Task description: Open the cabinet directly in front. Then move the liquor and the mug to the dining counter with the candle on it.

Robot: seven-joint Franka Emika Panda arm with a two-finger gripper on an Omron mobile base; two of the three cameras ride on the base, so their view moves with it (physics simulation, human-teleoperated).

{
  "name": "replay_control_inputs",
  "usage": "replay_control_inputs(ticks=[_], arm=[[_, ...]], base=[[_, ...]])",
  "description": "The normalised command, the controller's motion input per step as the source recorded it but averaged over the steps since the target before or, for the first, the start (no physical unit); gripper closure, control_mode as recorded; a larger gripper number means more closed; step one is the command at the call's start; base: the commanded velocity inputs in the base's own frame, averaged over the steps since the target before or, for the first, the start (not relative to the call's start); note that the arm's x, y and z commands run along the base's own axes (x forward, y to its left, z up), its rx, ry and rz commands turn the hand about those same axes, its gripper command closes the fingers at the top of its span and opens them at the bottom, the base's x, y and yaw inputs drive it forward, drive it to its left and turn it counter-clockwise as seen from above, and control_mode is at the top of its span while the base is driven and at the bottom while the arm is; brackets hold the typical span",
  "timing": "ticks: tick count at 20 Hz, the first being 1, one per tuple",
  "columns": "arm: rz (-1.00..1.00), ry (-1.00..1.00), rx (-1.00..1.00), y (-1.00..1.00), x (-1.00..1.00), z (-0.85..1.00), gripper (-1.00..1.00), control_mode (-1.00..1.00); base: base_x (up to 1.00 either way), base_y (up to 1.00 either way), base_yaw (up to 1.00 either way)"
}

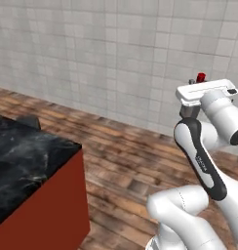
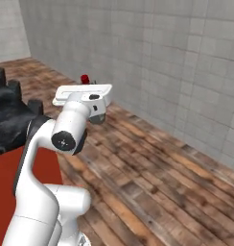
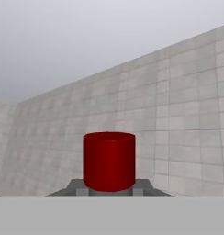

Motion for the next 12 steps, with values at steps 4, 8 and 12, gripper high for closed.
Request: replay_control_inputs(ticks=[4, 8, 12], arm=[[0.0, 0.0, 0.0, 0.0, 0.0, 0.0, 1.0, 1.0], [0.0, 0.0, 0.0, 0.0, 0.0, 0.0, 1.0, 1.0], [0.0, 0.0, 0.0, 0.0, 0.0, 0.0, 1.0, 1.0]], base=[[1.0, -0.85, 0.25], [1.0, -0.74, 0.3], [1.0, -0.58, 0.38]])
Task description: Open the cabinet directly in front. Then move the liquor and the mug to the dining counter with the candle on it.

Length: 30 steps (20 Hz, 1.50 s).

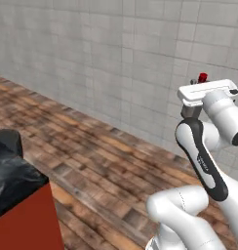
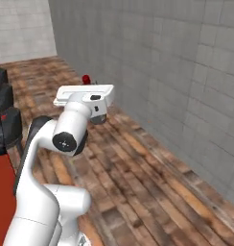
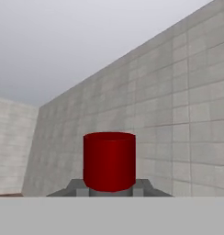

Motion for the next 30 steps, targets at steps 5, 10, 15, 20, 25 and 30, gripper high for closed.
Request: replay_control_inputs(ticks=[5, 10, 15, 20, 25, 30], arm=[[0.0, 0.0, 0.0, 0.0, 0.0, 0.0, 1.0, 1.0], [0.0, 0.0, 0.0, 0.0, 0.0, 0.0, 1.0, 1.0], [0.0, 0.0, 0.0, 0.0, 0.0, 0.0, 1.0, 1.0], [0.0, 0.0, 0.0, 0.0, 0.0, 0.0, 1.0, 1.0], [0.0, 0.0, 0.0, 0.0, 0.0, 0.0, 1.0, 1.0], [0.0, 0.0, 0.0, 0.0, 0.0, 0.0, 1.0, 1.0]], base=[[1.0, -0.52, 0.42], [1.0, -0.46, 0.43], [1.0, -0.29, 0.42], [1.0, -0.21, 0.35], [1.0, -0.19, 0.26], [1.0, -0.18, 0.23]])
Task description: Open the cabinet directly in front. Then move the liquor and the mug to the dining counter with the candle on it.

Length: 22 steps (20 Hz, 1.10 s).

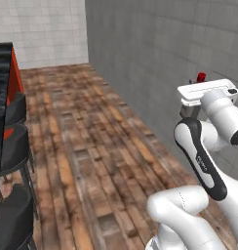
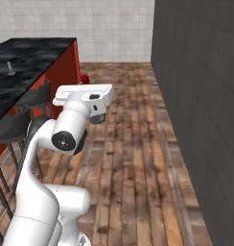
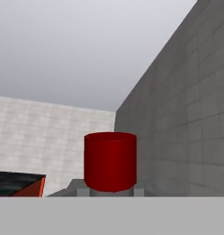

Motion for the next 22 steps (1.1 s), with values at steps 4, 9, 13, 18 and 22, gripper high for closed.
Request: replay_control_inputs(ticks=[4, 9, 13, 18, 22], arm=[[0.0, 0.0, 0.0, 0.0, 0.0, 0.0, 1.0, 1.0], [0.0, 0.0, 0.0, 0.0, 0.0, 0.0, 1.0, 1.0], [0.0, 0.0, 0.0, 0.0, 0.0, 0.0, 1.0, 1.0], [0.0, 0.0, 0.0, 0.0, 0.0, 0.0, 1.0, 1.0], [0.0, 0.0, 0.0, 0.0, 0.0, 0.0, 1.0, 1.0]], base=[[1.0, -0.21, 0.18], [1.0, -0.19, 0.14], [1.0, -0.18, 0.12], [1.0, -0.38, 0.01], [1.0, -0.37, 0.0]])
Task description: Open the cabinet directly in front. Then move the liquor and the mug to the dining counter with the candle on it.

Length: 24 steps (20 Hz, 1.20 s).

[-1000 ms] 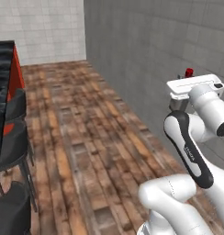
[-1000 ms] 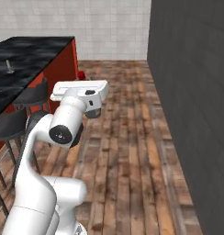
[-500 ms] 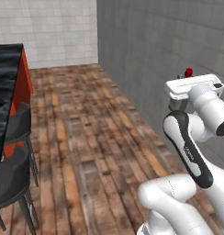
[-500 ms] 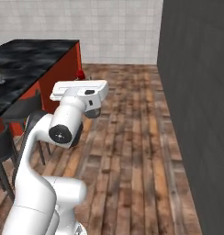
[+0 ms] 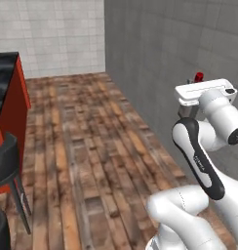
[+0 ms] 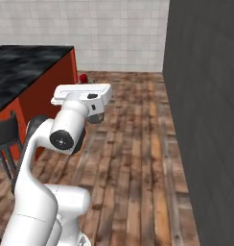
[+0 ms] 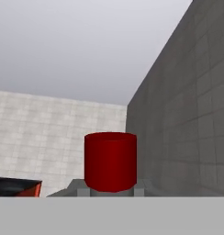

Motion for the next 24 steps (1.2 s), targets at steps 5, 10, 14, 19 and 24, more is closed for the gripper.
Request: replay_control_inputs(ticks=[5, 10, 14, 19, 24], arm=[[0.0, 0.0, 0.0, 0.0, 0.0, 0.0, 1.0, 1.0], [0.0, 0.0, 0.0, 0.0, 0.0, 0.0, 1.0, 1.0], [0.0, 0.0, 0.0, 0.0, 0.0, 0.0, 1.0, 1.0], [0.0, 0.0, 0.0, 0.0, 0.0, 0.0, 1.0, 1.0], [0.0, 0.0, 0.0, 0.0, 0.0, 0.0, 1.0, 1.0]], base=[[1.0, -0.36, 0.0], [1.0, -0.17, 0.05], [1.0, -0.01, 0.14], [1.0, 0.0, 0.27], [1.0, 0.0, 0.39]])
